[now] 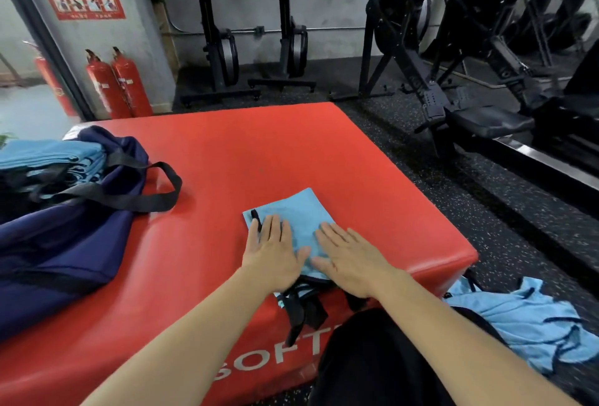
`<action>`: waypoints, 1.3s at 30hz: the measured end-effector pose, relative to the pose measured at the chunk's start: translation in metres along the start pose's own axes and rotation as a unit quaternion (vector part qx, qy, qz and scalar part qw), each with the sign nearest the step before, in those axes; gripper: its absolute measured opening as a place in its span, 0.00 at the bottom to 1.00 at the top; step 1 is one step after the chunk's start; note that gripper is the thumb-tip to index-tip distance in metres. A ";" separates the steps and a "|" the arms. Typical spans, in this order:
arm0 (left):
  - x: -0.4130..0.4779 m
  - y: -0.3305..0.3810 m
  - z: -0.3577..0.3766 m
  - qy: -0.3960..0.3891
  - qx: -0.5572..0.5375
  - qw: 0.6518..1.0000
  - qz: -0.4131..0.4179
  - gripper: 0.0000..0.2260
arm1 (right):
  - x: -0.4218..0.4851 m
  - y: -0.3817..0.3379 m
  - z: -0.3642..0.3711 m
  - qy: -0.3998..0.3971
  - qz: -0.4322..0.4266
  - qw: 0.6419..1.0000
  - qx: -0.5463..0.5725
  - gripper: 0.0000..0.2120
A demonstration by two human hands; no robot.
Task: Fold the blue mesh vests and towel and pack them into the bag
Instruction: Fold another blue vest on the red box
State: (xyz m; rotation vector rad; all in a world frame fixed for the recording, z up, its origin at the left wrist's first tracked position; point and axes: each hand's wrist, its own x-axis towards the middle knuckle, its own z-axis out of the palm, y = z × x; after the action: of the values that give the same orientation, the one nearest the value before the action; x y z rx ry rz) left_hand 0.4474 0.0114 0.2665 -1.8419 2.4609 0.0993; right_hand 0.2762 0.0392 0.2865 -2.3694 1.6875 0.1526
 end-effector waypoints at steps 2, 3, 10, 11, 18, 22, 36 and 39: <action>-0.010 -0.003 0.013 -0.007 -0.037 0.999 -0.013 0.37 | -0.006 0.004 0.014 0.005 0.007 1.000 0.018 0.46; -0.012 -0.003 0.014 -0.001 -0.042 0.999 -0.012 0.39 | -0.007 0.005 0.016 0.016 0.011 1.000 0.019 0.47; -0.015 -0.005 0.004 -0.012 -0.062 0.998 0.013 0.50 | -0.006 0.000 0.019 0.007 0.033 0.999 0.025 0.39; -0.014 -0.007 0.003 -0.020 -0.068 0.997 0.017 0.51 | -0.006 0.000 0.016 -0.007 0.032 0.999 0.028 0.42; 0.007 -0.029 -0.018 -0.025 -0.006 1.000 0.003 0.48 | 0.025 0.001 -0.017 0.040 -0.030 0.998 -0.044 0.33; 0.013 -0.040 -0.007 -0.049 0.019 0.999 -0.001 0.59 | 0.055 -0.002 -0.015 0.032 -0.053 0.997 -0.054 0.39; 0.047 -0.059 -0.036 -0.018 -0.108 0.991 -0.072 0.33 | 0.046 0.007 -0.008 0.057 -0.054 0.996 0.045 0.44; 0.059 -0.063 -0.042 -0.030 -0.095 0.991 -0.094 0.31 | 0.026 0.008 -0.012 0.070 -0.081 0.994 -0.003 0.44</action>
State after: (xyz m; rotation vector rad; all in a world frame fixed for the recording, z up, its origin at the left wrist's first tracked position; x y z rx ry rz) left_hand 0.4911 -0.0667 0.3021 -2.1007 2.2946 0.3854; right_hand 0.2763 0.0100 0.2911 -2.5630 1.5430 -0.0366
